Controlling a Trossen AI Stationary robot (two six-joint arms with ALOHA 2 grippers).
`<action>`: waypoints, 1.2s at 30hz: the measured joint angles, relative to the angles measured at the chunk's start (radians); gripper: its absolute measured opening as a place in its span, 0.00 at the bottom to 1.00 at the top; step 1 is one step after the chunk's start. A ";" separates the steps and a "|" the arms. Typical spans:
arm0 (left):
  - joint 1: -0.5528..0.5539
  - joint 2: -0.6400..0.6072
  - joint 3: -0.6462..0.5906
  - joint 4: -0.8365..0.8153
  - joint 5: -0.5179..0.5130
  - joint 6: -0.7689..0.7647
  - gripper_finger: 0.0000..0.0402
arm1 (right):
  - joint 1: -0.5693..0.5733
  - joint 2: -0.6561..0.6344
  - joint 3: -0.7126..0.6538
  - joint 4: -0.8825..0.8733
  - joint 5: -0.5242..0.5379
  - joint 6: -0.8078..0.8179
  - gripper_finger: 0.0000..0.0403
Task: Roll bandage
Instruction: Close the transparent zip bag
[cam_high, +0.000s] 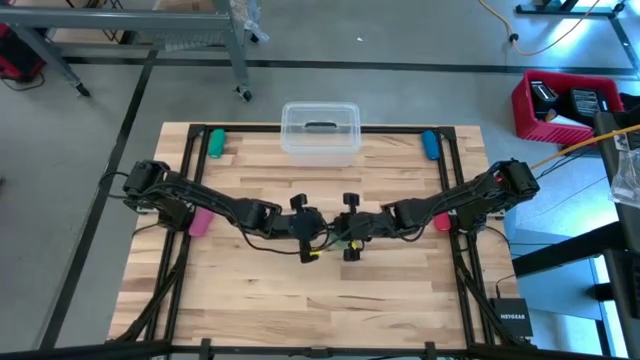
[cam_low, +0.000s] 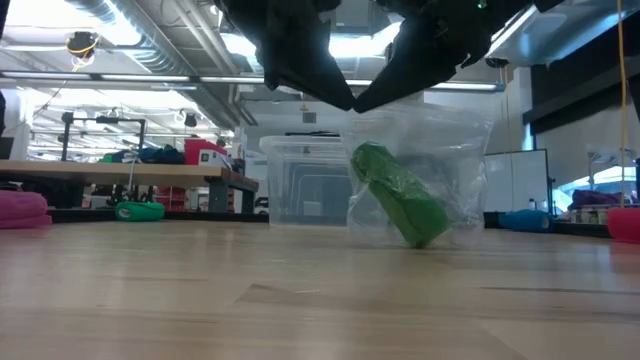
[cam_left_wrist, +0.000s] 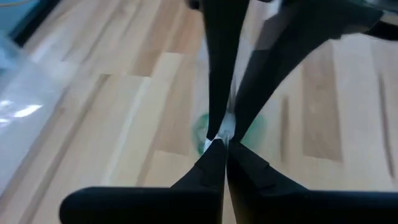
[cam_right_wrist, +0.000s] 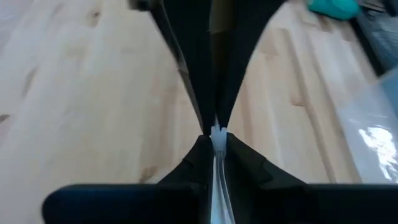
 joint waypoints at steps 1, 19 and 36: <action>0.000 0.000 0.000 0.001 -0.018 -0.019 0.00 | 0.000 0.000 0.000 0.000 0.019 0.009 0.08; 0.004 0.000 0.000 -0.086 -0.210 -0.155 0.00 | 0.004 -0.041 -0.001 -0.209 0.128 0.210 0.08; 0.019 0.049 0.000 0.055 0.032 0.051 0.22 | 0.002 -0.060 0.001 -0.178 0.086 0.152 0.08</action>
